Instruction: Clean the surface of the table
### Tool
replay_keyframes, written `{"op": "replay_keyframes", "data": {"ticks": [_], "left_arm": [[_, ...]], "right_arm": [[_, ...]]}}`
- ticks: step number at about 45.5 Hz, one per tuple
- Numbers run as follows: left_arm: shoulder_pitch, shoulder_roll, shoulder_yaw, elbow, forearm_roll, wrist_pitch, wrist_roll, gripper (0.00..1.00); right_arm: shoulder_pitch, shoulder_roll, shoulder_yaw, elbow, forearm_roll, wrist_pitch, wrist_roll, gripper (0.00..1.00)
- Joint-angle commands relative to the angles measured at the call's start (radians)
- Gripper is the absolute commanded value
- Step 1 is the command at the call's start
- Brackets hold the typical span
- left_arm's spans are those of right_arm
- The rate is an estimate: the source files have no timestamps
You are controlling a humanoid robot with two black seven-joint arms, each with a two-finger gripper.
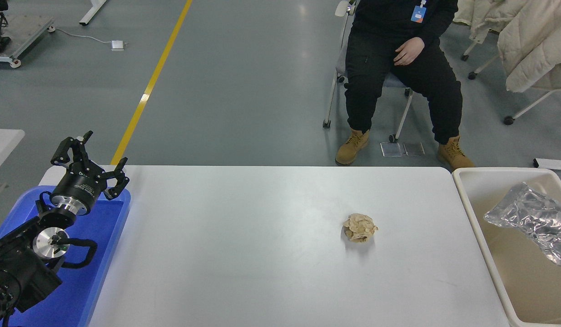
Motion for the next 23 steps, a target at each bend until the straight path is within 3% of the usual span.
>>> {"op": "replay_keyframes", "data": {"ticks": [1,8,9,11,13,14,23], "left_arm": [[0.0,0.0,0.0,0.0,0.0,0.0,0.0,1.0],[0.0,0.0,0.0,0.0,0.0,0.001,0.0,1.0],[0.0,0.0,0.0,0.0,0.0,0.001,0.0,1.0],[0.0,0.0,0.0,0.0,0.0,0.001,0.0,1.0],[0.0,0.0,0.0,0.0,0.0,0.001,0.0,1.0],[0.0,0.0,0.0,0.0,0.0,0.001,0.0,1.0],[0.0,0.0,0.0,0.0,0.0,0.001,0.0,1.0]], "right_arm": [[-0.018,0.052,0.003,-0.003,0.069,-0.071,-0.001,0.0],[-0.018,0.058,0.006,-0.003,0.083,-0.076,-0.003,0.0],[-0.017,0.058,0.008,-0.003,0.088,-0.076,-0.003,0.05],[-0.017,0.058,0.006,-0.005,0.094,-0.079,-0.003,0.35],[-0.018,0.058,0.005,-0.008,0.094,-0.088,-0.003,0.82],[-0.017,0.057,0.005,-0.008,0.094,-0.094,-0.003,1.0],[-0.008,0.034,0.008,-0.006,0.097,-0.148,-0.001,1.0]]}}
